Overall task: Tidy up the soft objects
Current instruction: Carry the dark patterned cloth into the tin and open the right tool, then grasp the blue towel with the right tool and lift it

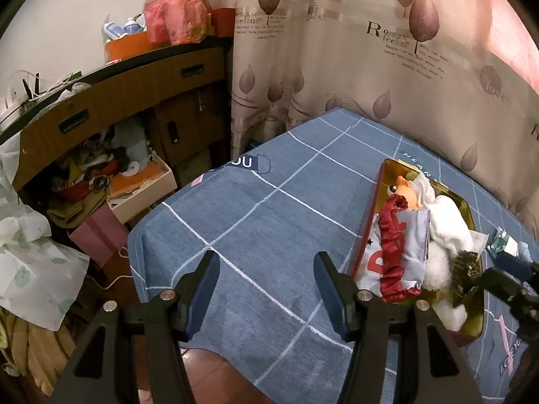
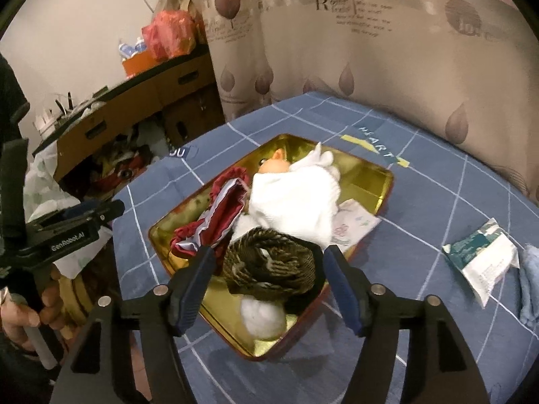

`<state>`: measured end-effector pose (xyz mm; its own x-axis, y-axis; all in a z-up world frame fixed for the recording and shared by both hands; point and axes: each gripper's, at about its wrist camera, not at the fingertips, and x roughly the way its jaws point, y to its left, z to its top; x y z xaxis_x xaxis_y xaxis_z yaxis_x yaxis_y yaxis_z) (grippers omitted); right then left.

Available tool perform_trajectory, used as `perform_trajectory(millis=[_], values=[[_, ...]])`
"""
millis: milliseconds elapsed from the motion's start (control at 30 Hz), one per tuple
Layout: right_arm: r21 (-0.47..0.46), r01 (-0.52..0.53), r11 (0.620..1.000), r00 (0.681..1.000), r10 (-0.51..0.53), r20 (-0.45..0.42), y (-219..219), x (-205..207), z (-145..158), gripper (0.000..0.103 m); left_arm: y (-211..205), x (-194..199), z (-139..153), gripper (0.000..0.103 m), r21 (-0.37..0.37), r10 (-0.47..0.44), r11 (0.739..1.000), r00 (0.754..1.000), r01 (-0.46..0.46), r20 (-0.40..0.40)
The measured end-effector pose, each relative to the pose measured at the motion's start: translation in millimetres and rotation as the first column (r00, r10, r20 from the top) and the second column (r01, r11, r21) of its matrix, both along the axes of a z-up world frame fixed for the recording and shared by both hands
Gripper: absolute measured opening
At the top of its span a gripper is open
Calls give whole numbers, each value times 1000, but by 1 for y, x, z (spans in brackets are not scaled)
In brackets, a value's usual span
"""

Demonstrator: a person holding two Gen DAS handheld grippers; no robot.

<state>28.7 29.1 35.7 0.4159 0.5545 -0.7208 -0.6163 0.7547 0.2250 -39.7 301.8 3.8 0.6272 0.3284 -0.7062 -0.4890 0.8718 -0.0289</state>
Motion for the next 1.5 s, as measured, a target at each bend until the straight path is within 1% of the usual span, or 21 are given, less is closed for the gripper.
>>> perform_trajectory(millis=[133,233,333,467,500,600,700,733,900,1033,1100,1133,1167,1200,1233,1267,1367,1400,1433,1467,1500], values=[[11,55,998,998,-55,27,-26,2,5,67,-1,0,0,59,3,-2,1000,1000,2,-1],[-4,122,993,992,-122,31,-55,11,3,68,-2,0,-1,59,11,-3,1000,1000,3,-3],[-40,220,975,975,-218,45,-94,24,-2,68,-1,-2,0,59,15,-4,1000,1000,4,5],[-93,363,927,931,-359,64,-154,46,-11,68,-5,-2,1,59,31,-18,999,1000,18,21],[-113,408,906,913,-402,68,-173,53,-15,68,-7,-1,1,59,43,-27,999,999,26,20],[-155,490,858,872,-484,76,-214,70,-26,68,-14,0,0,59,69,-52,996,998,51,20],[-196,531,824,846,-528,74,-241,87,-39,72,-25,2,-3,59,103,-87,991,996,86,9],[-208,540,815,840,-538,73,-247,92,-43,75,-29,4,-4,59,112,-102,989,995,101,4],[-258,545,798,834,-548,65,-261,121,-67,75,-55,8,-4,59,177,-183,967,983,183,-12],[-281,542,792,833,-549,61,-264,136,-80,76,-90,13,8,60,233,-310,923,951,305,-19],[-288,537,793,835,-547,51,-263,143,-88,76,-108,17,14,66,256,-369,897,929,361,-18],[-292,534,793,837,-546,48,-262,144,-91,73,-120,20,19,69,266,-408,879,913,397,-16],[-300,531,793,838,-544,46,-261,145,-95,62,-130,23,22,69,271,-436,865,900,422,-12],[-299,528,795,838,-544,33,-260,144,-97,55,-139,26,25,70,275,-461,852,887,445,-8],[-286,531,798,837,-547,29,-261,143,-97,50,-152,31,29,70,279,-501,831,866,481,-1],[-280,546,789,828,-560,35,-264,140,-94,37,-159,34,30,72,279,-523,819,853,502,1],[-262,553,791,822,-569,19,-275,131,-92,32,-192,54,32,73,252,-610,766,793,591,-3],[-270,560,783,817,-577,21,-280,125,-92,31,-200,60,31,73,245,-629,753,777,611,-3],[-272,569,776,810,-586,22,-286,118,-92,31,-213,69,29,73,237,-659,730,752,641,-7],[-270,576,771,804,-594,19,-290,113,-92,31,-223,74,27,73,235,-677,713,736,660,-11],[-267,596,758,789,-615,15,-299,102,-90,31,-232,80,25,73,231,-694,697,719,679,-19]])
